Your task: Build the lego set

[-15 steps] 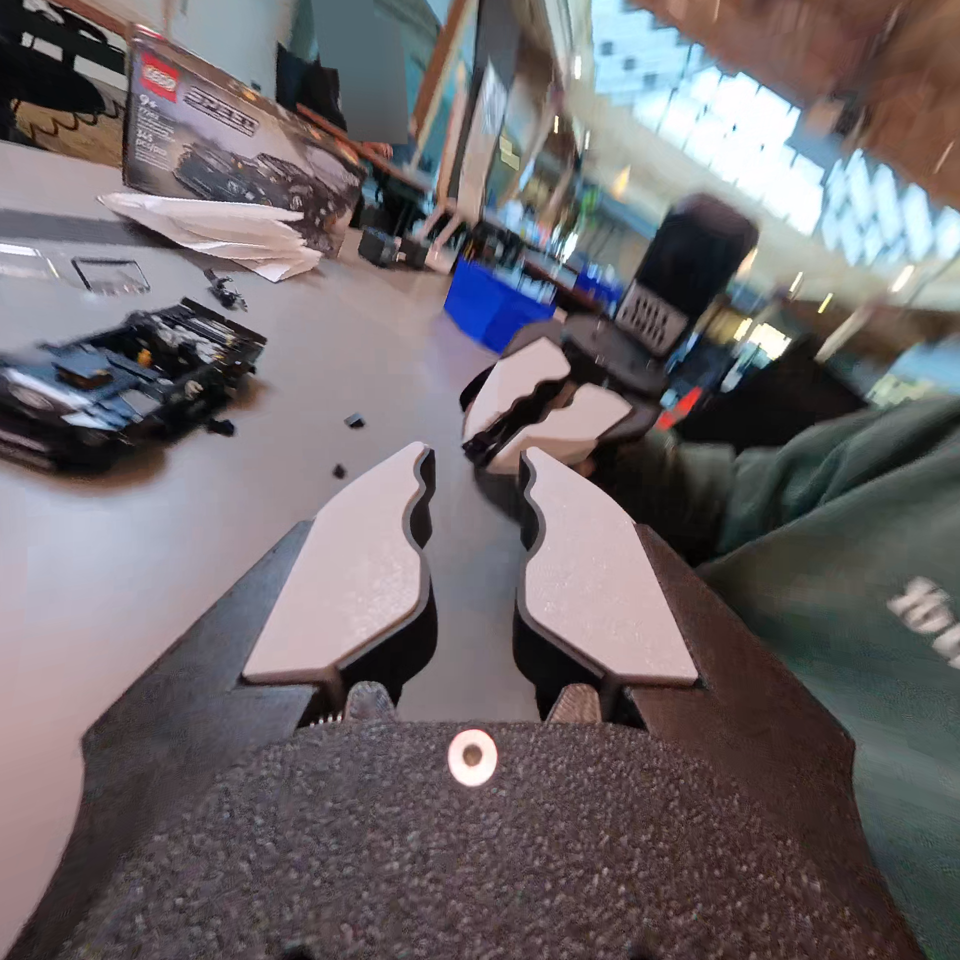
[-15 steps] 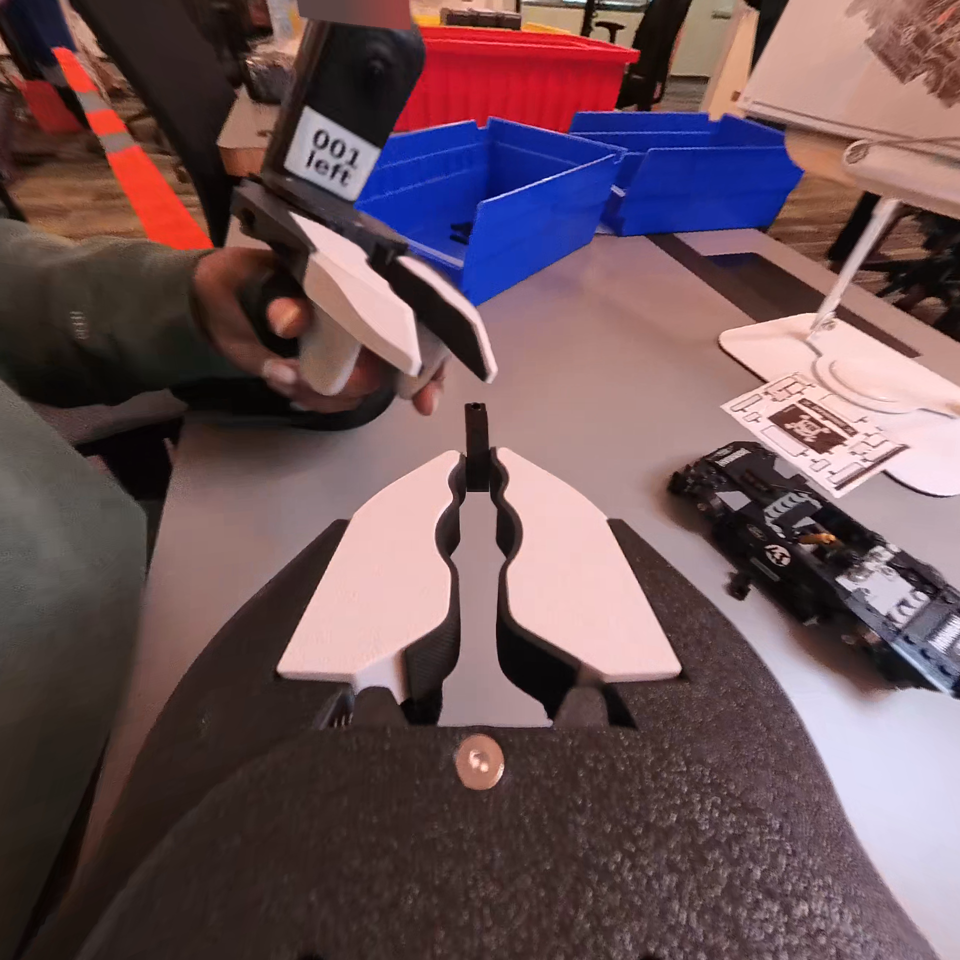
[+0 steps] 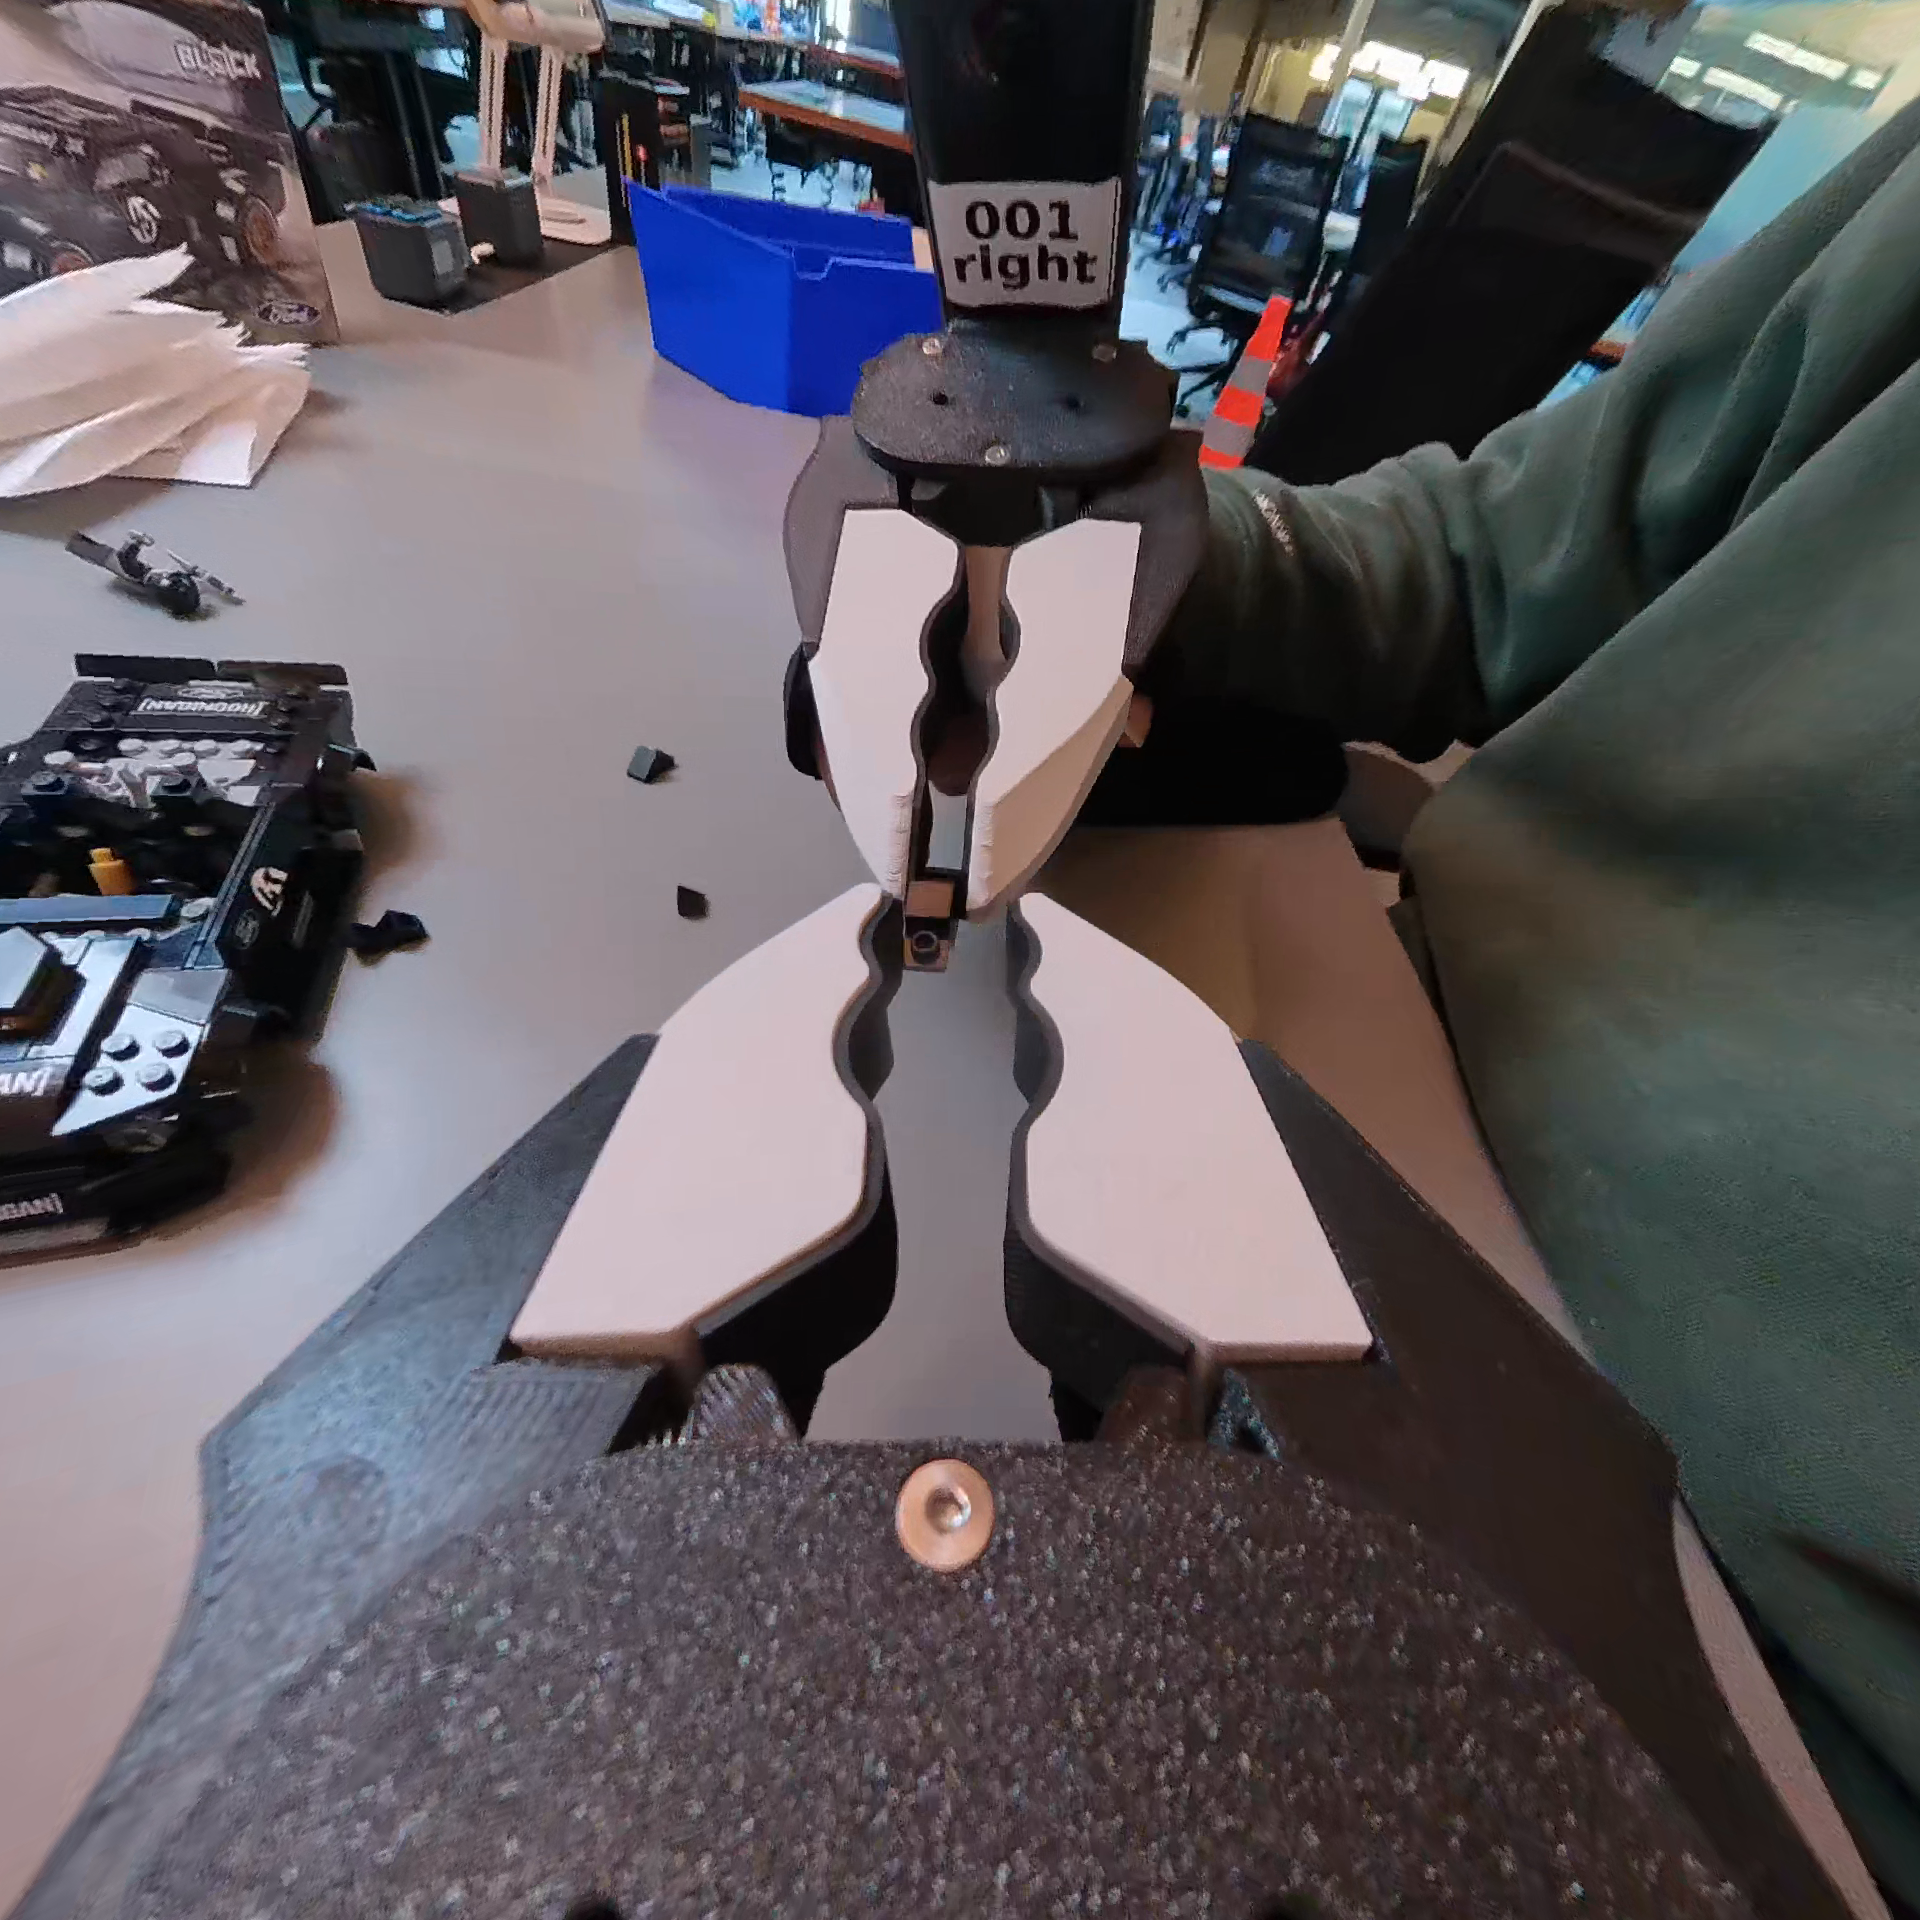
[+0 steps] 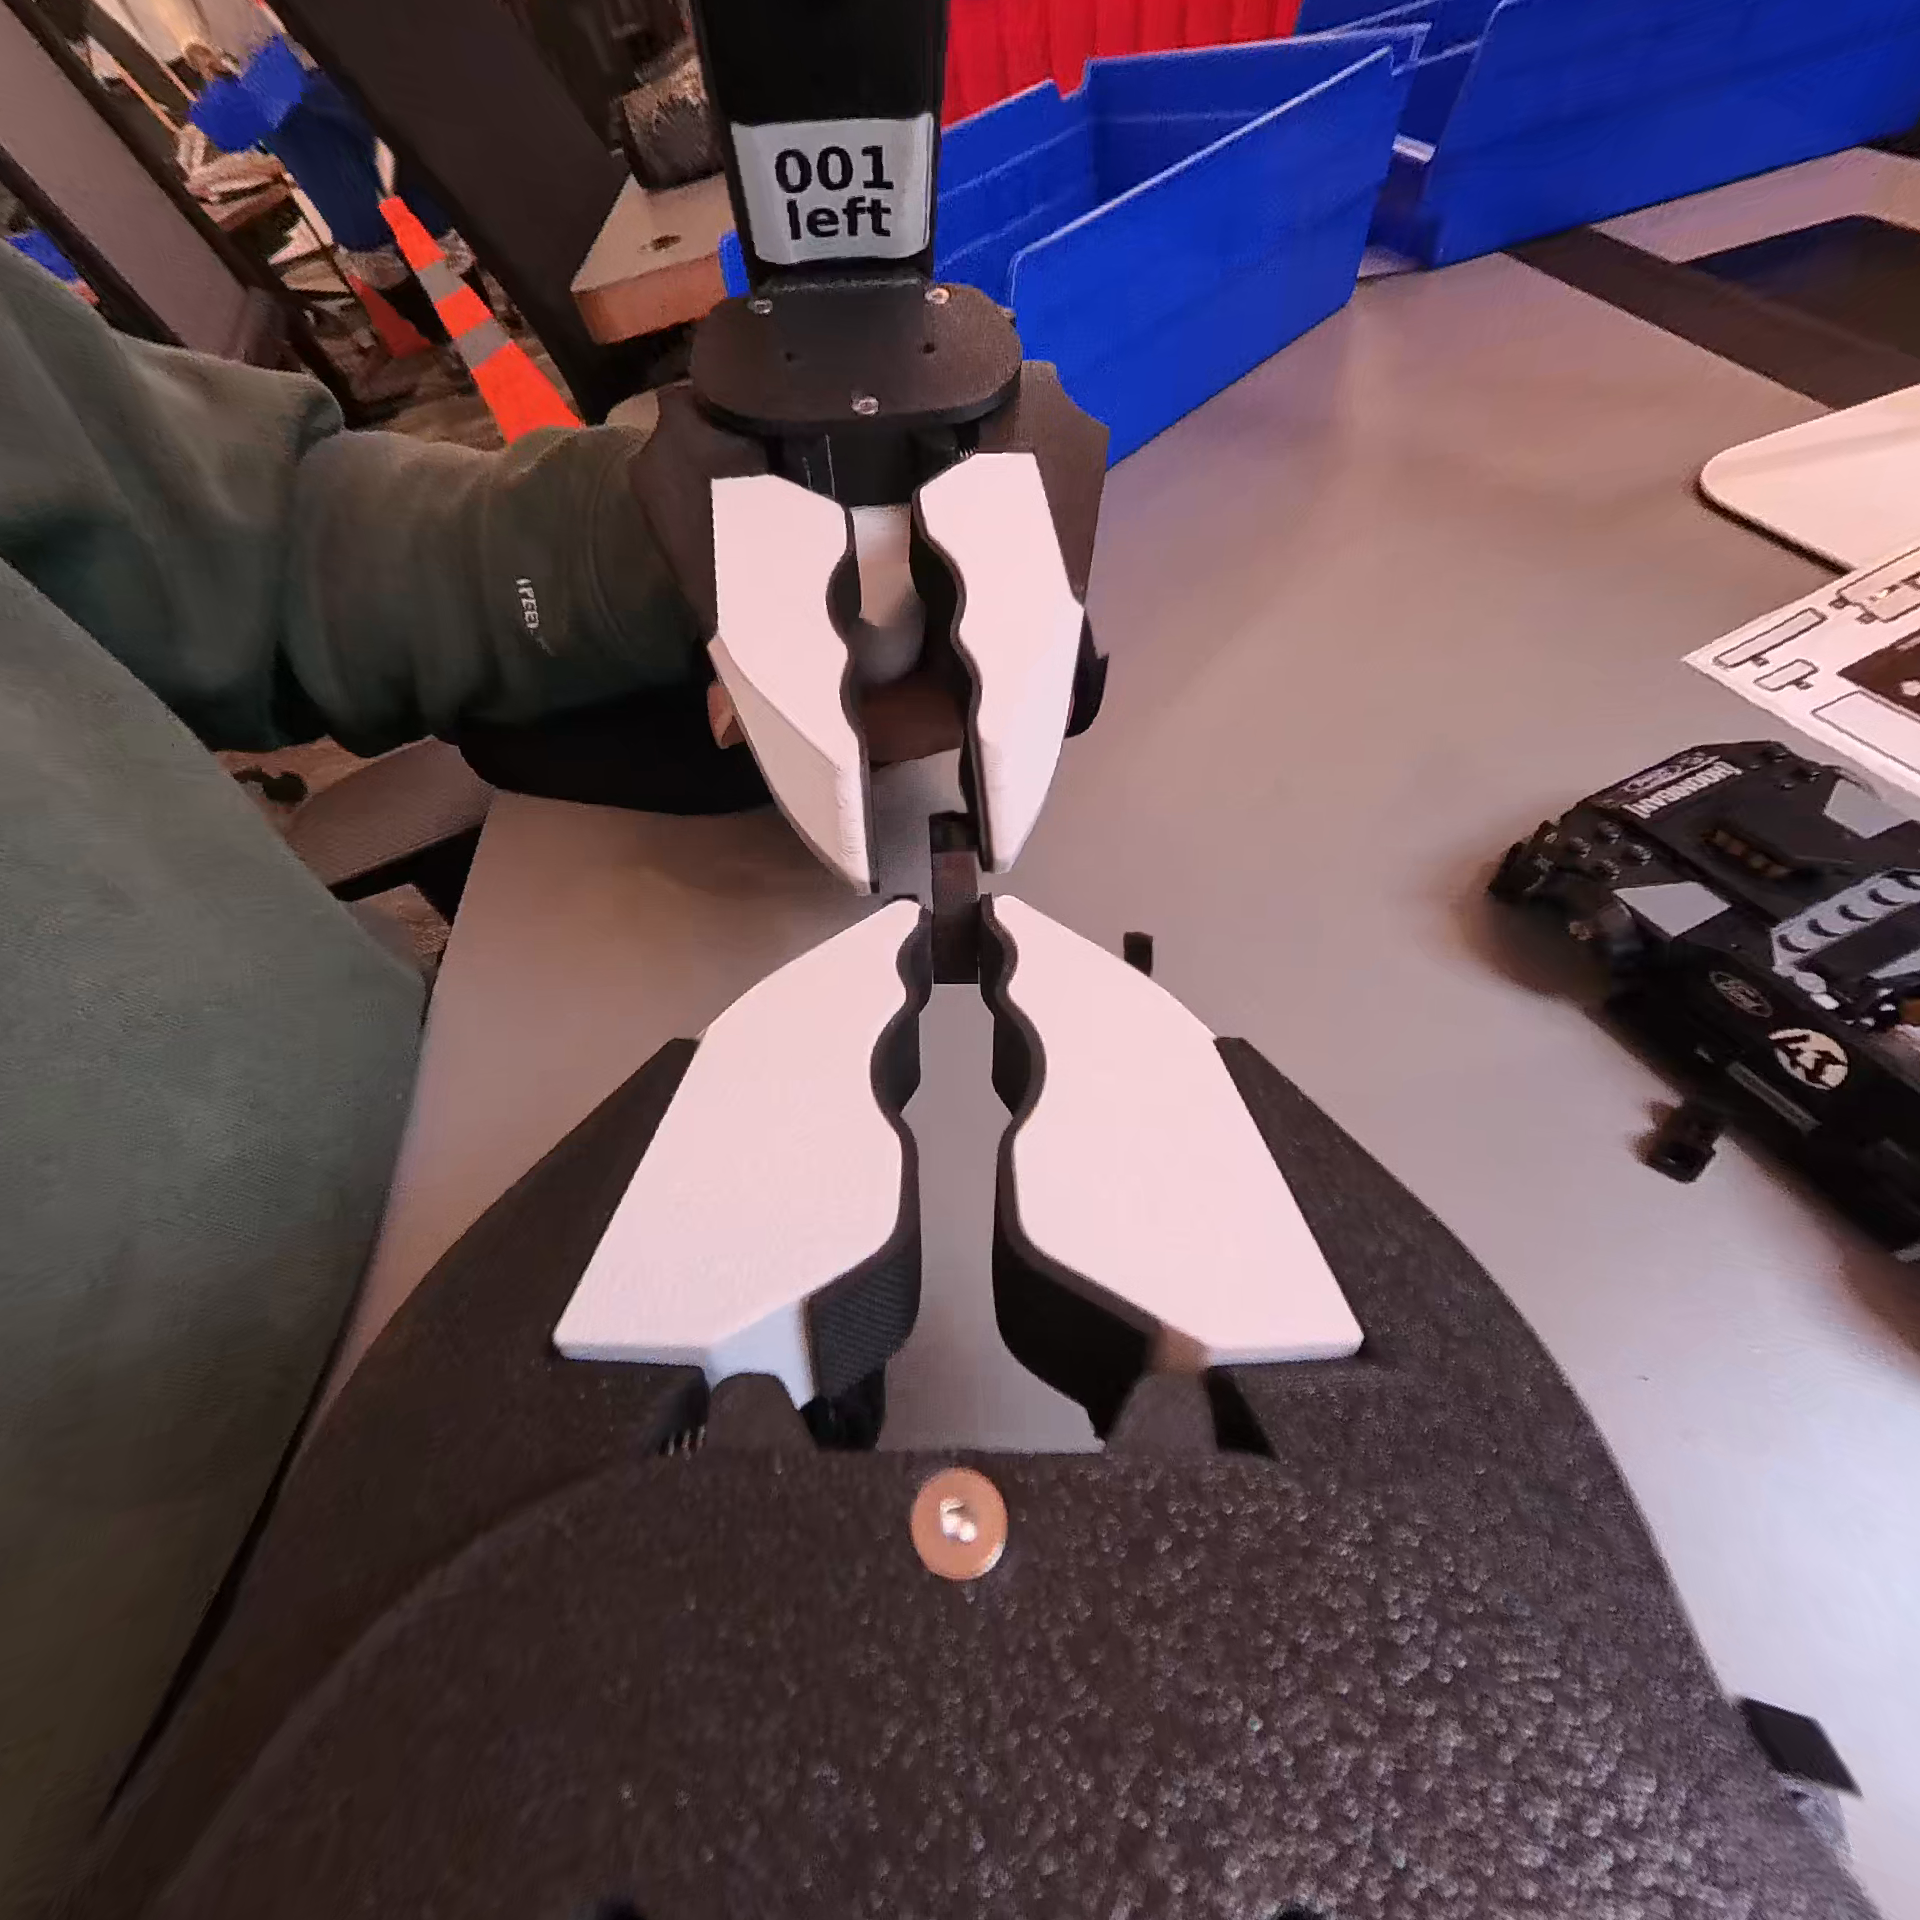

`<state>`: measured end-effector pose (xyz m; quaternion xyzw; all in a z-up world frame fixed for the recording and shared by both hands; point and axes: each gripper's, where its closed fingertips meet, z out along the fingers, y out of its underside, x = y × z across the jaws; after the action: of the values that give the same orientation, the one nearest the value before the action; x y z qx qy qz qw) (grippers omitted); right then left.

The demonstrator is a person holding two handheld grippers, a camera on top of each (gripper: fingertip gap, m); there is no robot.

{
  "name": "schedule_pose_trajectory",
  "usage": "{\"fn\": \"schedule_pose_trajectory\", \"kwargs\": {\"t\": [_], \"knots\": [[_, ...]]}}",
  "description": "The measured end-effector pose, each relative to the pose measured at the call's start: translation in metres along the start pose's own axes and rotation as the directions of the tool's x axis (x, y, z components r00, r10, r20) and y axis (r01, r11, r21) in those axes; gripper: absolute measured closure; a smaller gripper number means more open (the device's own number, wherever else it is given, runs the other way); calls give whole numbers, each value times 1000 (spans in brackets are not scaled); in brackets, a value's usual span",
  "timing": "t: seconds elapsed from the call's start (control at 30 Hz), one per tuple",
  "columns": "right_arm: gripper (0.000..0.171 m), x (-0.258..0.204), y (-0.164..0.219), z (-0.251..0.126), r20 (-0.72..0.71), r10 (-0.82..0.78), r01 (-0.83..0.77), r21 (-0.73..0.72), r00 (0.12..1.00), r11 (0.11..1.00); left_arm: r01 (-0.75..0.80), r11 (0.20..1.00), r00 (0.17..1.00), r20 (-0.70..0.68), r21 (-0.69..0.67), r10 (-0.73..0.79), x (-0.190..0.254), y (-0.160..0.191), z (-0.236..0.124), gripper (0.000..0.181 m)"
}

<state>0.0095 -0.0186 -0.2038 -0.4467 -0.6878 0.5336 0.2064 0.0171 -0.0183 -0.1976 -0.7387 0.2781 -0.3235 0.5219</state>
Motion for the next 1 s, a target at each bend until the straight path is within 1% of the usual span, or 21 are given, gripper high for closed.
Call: {"fn": "schedule_pose_trajectory", "kwargs": {"t": [0.07,0.2,0.3,0.37,0.4,0.47,0.53,0.63,0.77,0.83,1.0], "knots": [[163,-1,2,2,14,-1,1,-7,1000,1000,-12,1000,1000,5,-10,12,0,3,0,163],[163,1,3,4,16,-3,3,-6,1000,1000,0,1000,1000,29,-12,1,-5,5,-2,172],[163,5,5,4,-6,-8,8,-8,1000,1000,-9,999,999,49,-35,11,-8,7,-1,172],[159,12,5,3,-53,-26,25,-9,998,1000,-12,998,996,85,-56,16,-14,9,-3,173],[151,18,5,0,-91,-44,42,-19,995,999,-9,998,993,120,-68,17,-22,10,-6,173],[149,35,7,-11,-196,-102,94,-52,975,994,-2,995,980,198,-101,22,-43,14,-16,173],[149,49,10,-25,-273,-145,126,-86,951,988,-8,982,957,283,-187,61,-70,28,-30,173],[149,63,14,-43,-353,-166,135,-109,921,985,11,964,956,285,-265,67,-88,45,-40,173],[149,78,18,-63,-428,-166,130,-114,888,985,-4,943,959,265,-333,98,-99,55,-39,173],[150,82,19,-69,-444,-153,118,-106,883,987,-17,932,958,262,-363,119,-102,60,-37,172],[150,86,25,-72,-450,-138,98,-112,882,989,-11,925,960,253,-381,116,-104,67,-34,171]]}}
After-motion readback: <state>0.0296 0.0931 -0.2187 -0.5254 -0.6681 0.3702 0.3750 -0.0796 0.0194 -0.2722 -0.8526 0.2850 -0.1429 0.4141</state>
